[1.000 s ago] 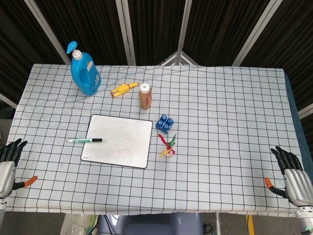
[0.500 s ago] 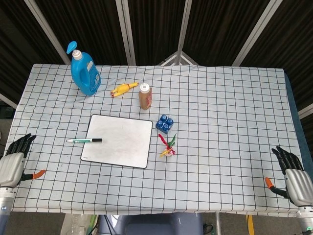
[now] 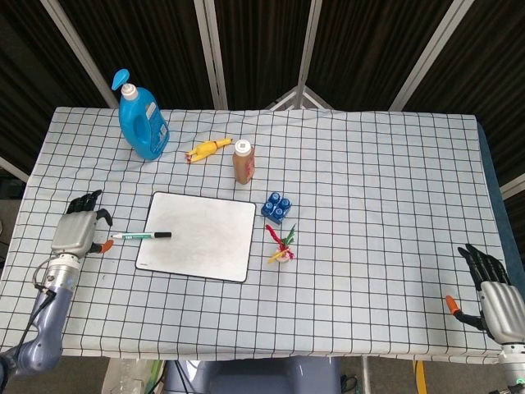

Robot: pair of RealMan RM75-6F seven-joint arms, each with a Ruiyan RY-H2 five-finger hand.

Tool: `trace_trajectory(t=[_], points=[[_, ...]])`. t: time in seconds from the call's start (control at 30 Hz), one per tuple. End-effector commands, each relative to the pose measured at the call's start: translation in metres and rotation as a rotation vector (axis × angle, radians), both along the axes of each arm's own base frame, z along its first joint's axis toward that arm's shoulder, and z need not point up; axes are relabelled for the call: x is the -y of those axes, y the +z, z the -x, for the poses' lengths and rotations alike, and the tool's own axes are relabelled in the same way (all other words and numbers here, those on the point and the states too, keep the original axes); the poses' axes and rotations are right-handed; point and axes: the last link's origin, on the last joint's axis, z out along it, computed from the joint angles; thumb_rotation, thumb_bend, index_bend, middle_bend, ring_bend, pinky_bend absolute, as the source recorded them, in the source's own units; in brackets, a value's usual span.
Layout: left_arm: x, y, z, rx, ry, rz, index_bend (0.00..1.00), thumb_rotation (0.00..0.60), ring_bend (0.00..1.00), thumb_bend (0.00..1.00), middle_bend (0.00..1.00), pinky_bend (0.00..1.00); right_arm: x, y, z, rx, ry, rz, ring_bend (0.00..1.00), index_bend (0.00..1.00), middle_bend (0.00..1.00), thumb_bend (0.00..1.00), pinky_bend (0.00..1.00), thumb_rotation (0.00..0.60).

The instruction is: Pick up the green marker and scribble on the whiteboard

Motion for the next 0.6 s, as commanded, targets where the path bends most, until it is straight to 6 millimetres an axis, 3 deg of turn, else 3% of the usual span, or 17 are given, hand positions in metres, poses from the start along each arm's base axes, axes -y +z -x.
trace_trajectory(t=[0.03, 0.3, 0.6], points=[[-0.015, -0.022, -0.006, -0.009, 0.013, 0.043, 0.46, 0.600, 0.00, 0.38, 0.00, 0.00, 0.000, 0.000, 0.000, 0.004, 0.001, 0.000, 0.00, 0.00, 0.00, 0.35, 0.00, 0.600], [-0.025, -0.053, -0.012, -0.025, 0.018, 0.087, 0.47, 0.600, 0.00, 0.38, 0.00, 0.00, 0.001, 0.001, 0.001, 0.011, -0.005, 0.004, 0.00, 0.00, 0.00, 0.35, 0.00, 0.600], [-0.029, -0.071, -0.020, -0.021, 0.008, 0.106, 0.49, 0.600, 0.00, 0.43, 0.01, 0.00, 0.000, 0.001, 0.001, 0.015, -0.006, 0.005, 0.00, 0.00, 0.00, 0.35, 0.00, 0.600]])
